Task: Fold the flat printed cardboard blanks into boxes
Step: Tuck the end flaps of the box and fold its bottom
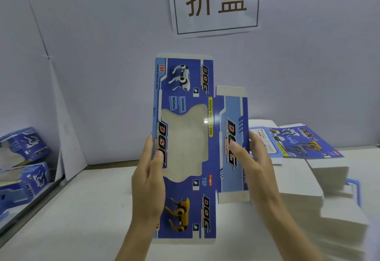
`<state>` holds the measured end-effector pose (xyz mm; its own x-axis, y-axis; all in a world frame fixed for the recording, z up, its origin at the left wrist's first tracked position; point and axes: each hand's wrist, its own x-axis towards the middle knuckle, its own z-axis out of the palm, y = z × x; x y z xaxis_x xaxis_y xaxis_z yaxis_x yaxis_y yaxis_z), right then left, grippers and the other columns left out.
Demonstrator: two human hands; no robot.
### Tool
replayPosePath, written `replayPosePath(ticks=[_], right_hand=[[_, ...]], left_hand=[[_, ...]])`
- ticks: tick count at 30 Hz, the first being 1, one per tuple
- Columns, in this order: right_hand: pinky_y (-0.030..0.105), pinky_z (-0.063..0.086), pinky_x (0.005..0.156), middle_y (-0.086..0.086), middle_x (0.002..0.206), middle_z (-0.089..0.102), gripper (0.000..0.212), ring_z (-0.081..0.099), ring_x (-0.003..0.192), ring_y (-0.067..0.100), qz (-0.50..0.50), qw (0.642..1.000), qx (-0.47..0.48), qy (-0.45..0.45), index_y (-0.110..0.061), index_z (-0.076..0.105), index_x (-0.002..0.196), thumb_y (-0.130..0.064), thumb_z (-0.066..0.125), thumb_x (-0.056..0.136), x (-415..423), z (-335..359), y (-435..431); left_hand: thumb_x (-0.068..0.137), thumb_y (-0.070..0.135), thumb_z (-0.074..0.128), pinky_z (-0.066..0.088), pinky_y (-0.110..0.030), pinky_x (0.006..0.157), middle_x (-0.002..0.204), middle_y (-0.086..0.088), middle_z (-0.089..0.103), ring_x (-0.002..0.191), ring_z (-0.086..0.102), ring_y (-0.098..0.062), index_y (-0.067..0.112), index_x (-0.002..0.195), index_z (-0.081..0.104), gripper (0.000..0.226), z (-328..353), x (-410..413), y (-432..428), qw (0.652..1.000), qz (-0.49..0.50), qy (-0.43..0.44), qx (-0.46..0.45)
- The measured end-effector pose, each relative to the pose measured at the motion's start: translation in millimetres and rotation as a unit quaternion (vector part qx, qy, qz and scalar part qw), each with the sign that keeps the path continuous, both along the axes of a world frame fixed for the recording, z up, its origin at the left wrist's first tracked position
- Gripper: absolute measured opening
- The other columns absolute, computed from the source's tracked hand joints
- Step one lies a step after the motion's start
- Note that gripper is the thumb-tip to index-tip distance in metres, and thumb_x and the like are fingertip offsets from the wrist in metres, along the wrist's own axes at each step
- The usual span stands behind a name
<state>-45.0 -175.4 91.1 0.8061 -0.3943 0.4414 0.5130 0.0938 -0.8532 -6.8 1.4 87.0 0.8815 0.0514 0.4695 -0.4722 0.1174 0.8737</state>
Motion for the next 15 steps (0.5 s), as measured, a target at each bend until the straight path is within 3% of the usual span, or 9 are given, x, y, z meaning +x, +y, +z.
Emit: replayPosePath(ticks=[3,6,9,11,13,15], right_hand=[[0.026,0.058,0.064,-0.013,0.107,0.069,0.06,0.07,0.098,0.015,0.053,0.999,0.004,-0.003,-0.036,0.051,0.121,-0.052,0.069,0.067,-1.7,-0.4,6.2],[0.02,0.056,0.062,-0.01,0.105,0.072,0.077,0.073,0.092,0.015,0.109,0.993,-0.034,0.028,-0.031,0.046,0.125,-0.056,0.072,0.057,-2.9,-3.4,17.5],[0.019,0.056,0.061,-0.007,0.098,0.075,0.047,0.074,0.087,0.018,0.138,0.988,-0.038,0.055,-0.028,0.058,0.111,-0.045,0.069,0.069,-2.5,-5.7,17.8],[0.022,0.056,0.061,-0.002,0.096,0.076,0.023,0.074,0.086,0.02,0.157,0.985,-0.024,0.069,-0.034,0.071,0.095,-0.039,0.071,0.073,-3.7,-2.4,9.3],[0.023,0.055,0.053,-0.002,0.084,0.077,0.008,0.074,0.072,0.019,0.182,0.979,-0.002,0.092,-0.038,0.076,0.076,-0.032,0.078,0.073,-6.3,2.7,0.7],[0.022,0.053,0.047,-0.002,0.072,0.075,0.016,0.073,0.06,0.018,0.2,0.972,0.007,0.121,-0.04,0.075,0.065,-0.025,0.079,0.067,-8.2,3.7,-5.6]], left_hand=[[0.085,0.045,0.042,0.056,-0.017,0.063,0.12,0.025,0.058,0.107,0.06,0.004,0.058,0.122,0.04,0.04,0.7,-4.0,-4.7,1.0,-0.026,0.006,-0.008],[0.082,0.05,0.044,0.055,-0.015,0.061,0.11,0.033,0.061,0.102,0.062,0.006,0.066,0.121,0.038,0.043,-3.8,-12.3,-16.7,0.999,-0.042,-0.004,0.02],[0.084,0.054,0.042,0.055,-0.014,0.07,0.121,0.022,0.06,0.11,0.06,0.0,0.06,0.121,0.044,0.038,-4.2,-9.8,-17.4,0.997,-0.034,-0.007,0.07],[0.083,0.05,0.051,0.052,-0.012,0.07,0.123,0.015,0.062,0.111,0.06,-0.001,0.048,0.117,0.055,0.035,0.7,-0.7,-2.6,0.997,-0.022,0.001,0.075],[0.063,0.06,0.074,0.051,-0.015,0.071,0.122,0.012,0.063,0.111,0.062,-0.008,0.039,0.124,0.051,0.068,7.0,5.2,16.7,0.996,-0.055,0.036,0.064],[0.032,0.064,0.089,0.058,-0.028,0.064,0.11,0.0,0.071,0.096,0.071,-0.022,0.031,0.126,0.048,0.108,8.7,6.8,29.9,0.983,-0.14,0.112,0.035]])
